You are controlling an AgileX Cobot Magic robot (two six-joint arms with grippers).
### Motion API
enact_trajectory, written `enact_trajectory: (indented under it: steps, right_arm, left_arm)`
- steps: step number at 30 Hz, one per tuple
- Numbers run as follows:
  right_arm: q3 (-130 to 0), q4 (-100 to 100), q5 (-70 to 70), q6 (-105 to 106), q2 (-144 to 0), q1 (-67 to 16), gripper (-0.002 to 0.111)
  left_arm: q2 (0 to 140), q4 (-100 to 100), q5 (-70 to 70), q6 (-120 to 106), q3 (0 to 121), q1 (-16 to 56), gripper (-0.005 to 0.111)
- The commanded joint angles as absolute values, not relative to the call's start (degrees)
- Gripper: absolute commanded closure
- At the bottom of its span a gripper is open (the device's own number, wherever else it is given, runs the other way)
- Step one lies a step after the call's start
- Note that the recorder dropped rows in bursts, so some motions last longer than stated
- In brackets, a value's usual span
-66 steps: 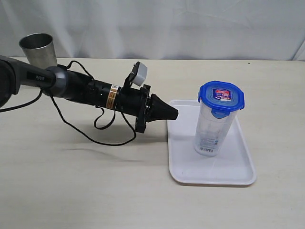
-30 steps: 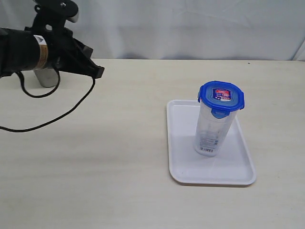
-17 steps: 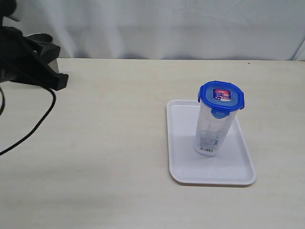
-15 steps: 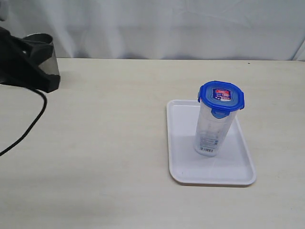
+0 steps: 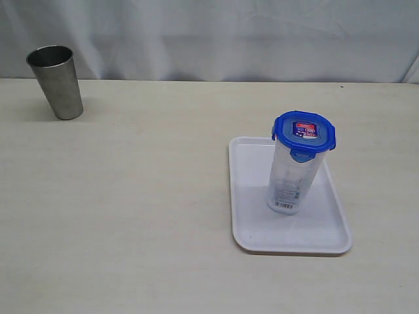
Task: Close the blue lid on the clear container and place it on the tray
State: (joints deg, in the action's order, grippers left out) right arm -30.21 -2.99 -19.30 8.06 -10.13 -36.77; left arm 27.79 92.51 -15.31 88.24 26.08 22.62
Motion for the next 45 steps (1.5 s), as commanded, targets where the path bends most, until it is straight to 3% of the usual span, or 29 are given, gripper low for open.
enact_trajectory:
  steps: [1, 19, 28, 41, 45]
  right_arm:
    - [-29.96, -2.49, -19.67, 8.15, -9.89, -36.75, 0.104]
    - [-29.96, -2.49, -19.67, 8.15, -9.89, -36.75, 0.104]
    - [-29.96, -2.49, -19.67, 8.15, -9.89, -36.75, 0.104]
    - [-29.96, -2.49, -19.67, 8.15, -9.89, -36.75, 0.104]
    - [-29.96, -2.49, -19.6, 8.15, -9.89, -36.75, 0.104]
  left_arm:
    - [26.89, 92.36, -21.64, 88.76, 25.85, 22.73, 0.107]
    - [26.89, 88.27, -42.17, 88.76, 25.61, 22.73, 0.107]
    - [26.89, 53.03, -35.79, 79.94, 24.8, 22.73, 0.107]
    - [21.72, -0.88, -17.75, 27.58, 13.32, 22.45, 0.107]
    - [15.69, -3.57, -13.87, 12.56, 9.59, 20.28, 0.107]
